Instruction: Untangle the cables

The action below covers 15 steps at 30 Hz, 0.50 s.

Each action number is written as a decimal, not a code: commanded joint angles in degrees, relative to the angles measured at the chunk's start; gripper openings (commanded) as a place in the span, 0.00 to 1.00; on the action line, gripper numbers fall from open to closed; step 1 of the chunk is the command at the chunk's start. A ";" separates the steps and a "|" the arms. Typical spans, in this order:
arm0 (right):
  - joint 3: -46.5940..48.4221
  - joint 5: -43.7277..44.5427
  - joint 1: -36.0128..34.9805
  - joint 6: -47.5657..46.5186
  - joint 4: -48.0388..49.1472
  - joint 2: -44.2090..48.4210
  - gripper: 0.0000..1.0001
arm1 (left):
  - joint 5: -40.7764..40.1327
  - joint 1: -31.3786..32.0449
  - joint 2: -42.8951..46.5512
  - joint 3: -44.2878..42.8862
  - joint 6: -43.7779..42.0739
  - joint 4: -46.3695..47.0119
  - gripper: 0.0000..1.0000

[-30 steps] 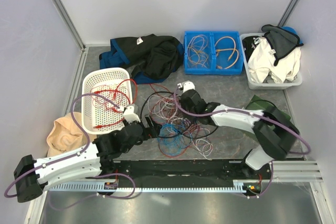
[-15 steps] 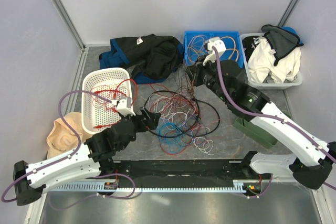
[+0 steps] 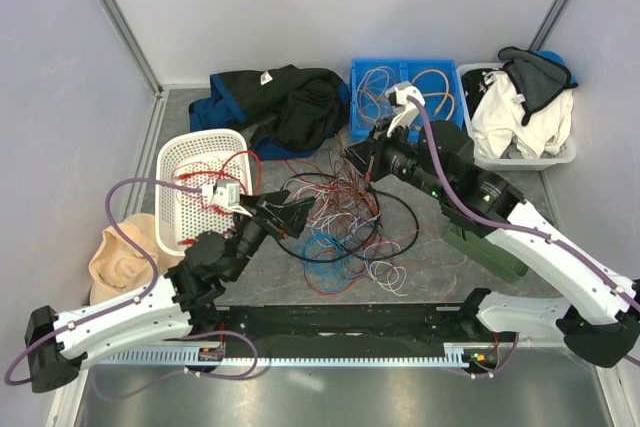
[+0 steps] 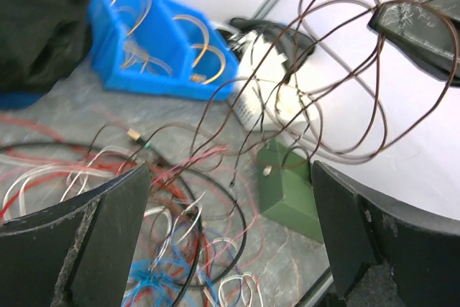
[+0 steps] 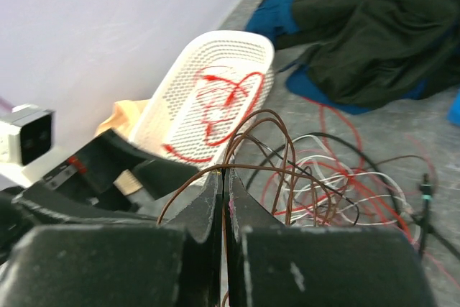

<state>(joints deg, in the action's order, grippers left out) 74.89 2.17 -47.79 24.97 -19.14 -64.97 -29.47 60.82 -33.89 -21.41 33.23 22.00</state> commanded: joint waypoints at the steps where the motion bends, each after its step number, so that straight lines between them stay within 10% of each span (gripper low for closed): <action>1: 1.14 -6.21 -0.20 3.41 0.68 3.18 0.00 | 3.81 -0.26 -3.19 -1.88 -8.18 12.72 1.00; 15: -4.93 -7.45 -0.11 4.21 0.15 9.60 0.00 | 8.02 -3.42 -12.25 -5.22 -6.78 17.46 0.99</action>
<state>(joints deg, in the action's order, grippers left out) 70.54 -4.54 -47.79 28.75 -19.62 -57.12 -24.29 58.89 -44.97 -24.21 26.87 33.76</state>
